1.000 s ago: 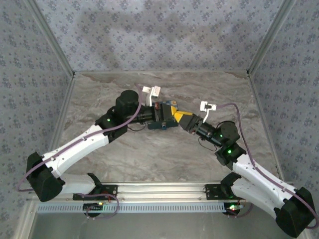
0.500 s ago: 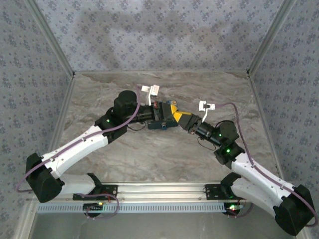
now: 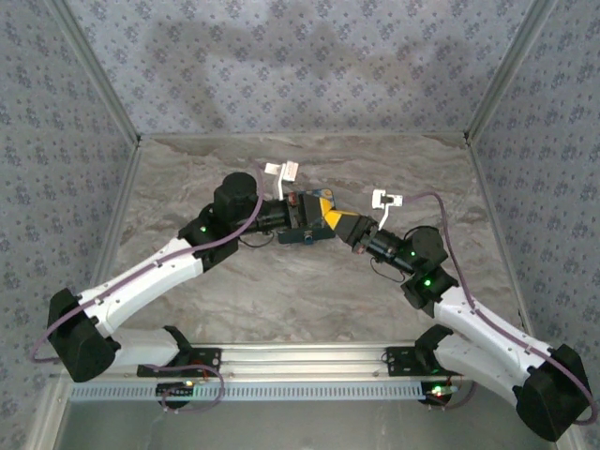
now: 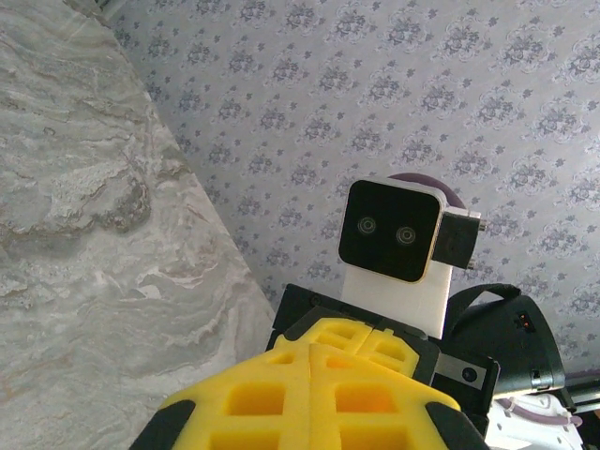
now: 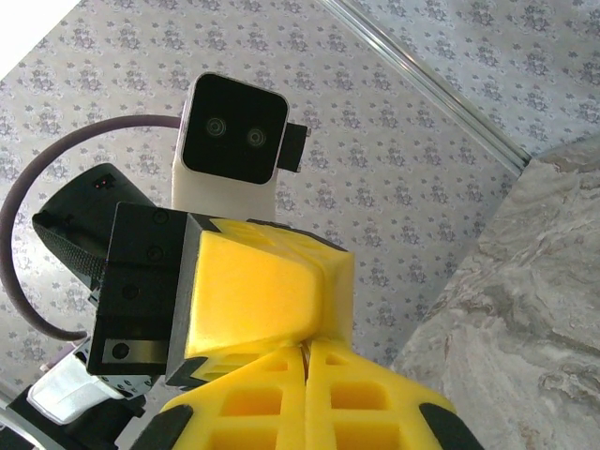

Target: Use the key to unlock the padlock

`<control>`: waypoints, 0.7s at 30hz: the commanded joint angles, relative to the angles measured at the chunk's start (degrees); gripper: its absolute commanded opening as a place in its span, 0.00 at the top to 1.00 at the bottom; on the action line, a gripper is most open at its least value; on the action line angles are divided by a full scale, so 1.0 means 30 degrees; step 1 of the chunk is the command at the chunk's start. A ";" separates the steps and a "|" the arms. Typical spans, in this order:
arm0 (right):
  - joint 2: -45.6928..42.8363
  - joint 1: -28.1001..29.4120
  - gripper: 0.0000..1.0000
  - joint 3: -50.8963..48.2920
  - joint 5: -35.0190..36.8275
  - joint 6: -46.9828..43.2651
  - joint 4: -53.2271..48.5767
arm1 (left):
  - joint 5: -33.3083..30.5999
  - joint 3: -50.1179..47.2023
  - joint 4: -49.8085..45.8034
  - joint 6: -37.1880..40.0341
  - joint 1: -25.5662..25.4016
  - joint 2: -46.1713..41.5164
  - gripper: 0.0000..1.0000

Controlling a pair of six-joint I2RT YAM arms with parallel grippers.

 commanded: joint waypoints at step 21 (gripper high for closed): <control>-0.3285 -0.1941 1.00 0.1095 0.0267 -0.4395 -1.0155 | -0.2034 -0.1522 -0.4136 0.2165 0.0694 -0.2719 0.38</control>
